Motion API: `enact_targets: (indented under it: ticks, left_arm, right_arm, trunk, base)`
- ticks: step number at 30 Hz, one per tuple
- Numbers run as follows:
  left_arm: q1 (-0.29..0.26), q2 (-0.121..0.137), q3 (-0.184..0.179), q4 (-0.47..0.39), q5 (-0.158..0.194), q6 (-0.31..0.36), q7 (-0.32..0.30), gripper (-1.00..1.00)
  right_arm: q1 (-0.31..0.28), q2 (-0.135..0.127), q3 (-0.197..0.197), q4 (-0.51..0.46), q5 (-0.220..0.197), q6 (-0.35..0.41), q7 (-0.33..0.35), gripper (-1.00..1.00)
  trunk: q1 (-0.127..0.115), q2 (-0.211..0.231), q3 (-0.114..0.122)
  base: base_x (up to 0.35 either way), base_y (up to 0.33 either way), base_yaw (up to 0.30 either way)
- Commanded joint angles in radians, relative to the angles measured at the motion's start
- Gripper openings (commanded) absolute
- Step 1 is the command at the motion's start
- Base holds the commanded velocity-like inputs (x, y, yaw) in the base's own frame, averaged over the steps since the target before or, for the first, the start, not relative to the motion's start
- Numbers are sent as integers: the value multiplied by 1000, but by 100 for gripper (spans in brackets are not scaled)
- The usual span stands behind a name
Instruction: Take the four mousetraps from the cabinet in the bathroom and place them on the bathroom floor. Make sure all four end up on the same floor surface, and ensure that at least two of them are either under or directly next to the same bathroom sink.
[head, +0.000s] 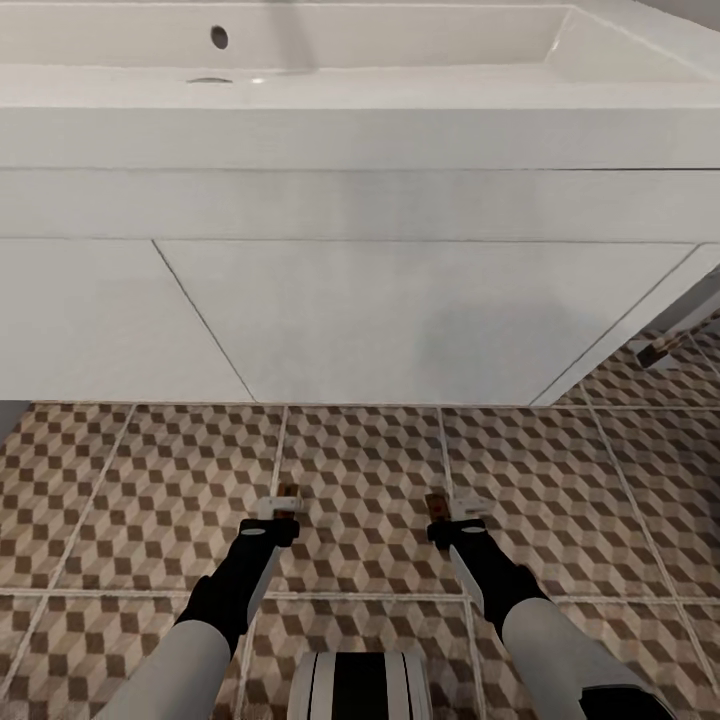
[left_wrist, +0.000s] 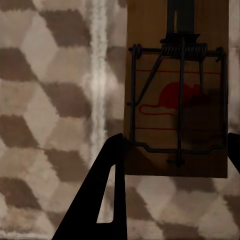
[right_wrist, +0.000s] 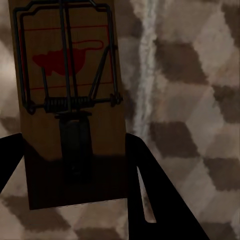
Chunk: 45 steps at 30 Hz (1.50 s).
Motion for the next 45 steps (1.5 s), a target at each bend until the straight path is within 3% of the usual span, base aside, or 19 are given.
enact_targets:
  ticks: [1, 29, 37, 45]
  left_arm:
    - [-2, -1, 4, -2, -12, 15, -2, -100]
    - [-5, 0, 1, -6, -13, 19, -2, -100]
    - [-5, -1, 0, -85, -12, 26, -2, -100]
    - [-17, -1, 1, -105, -13, 22, -2, -100]
  right_arm:
    - [-1, 0, 2, -8, 5, 8, -5, -100]
    - [-23, 4, 3, -18, 9, 7, -5, -100]
    - [-23, 5, 4, -18, 12, 6, -6, -100]
    - [-23, 4, 5, -40, 14, 4, -19, -100]
  trunk:
    - [0, -1, -5]
    - [13, -7, -113]
    - [16, -9, -144]
    - [19, -10, -167]
  base:
    - [0, 0, 0]
    - [0, 0, 0]
    - [0, 0, 0]
    - [0, 0, 0]
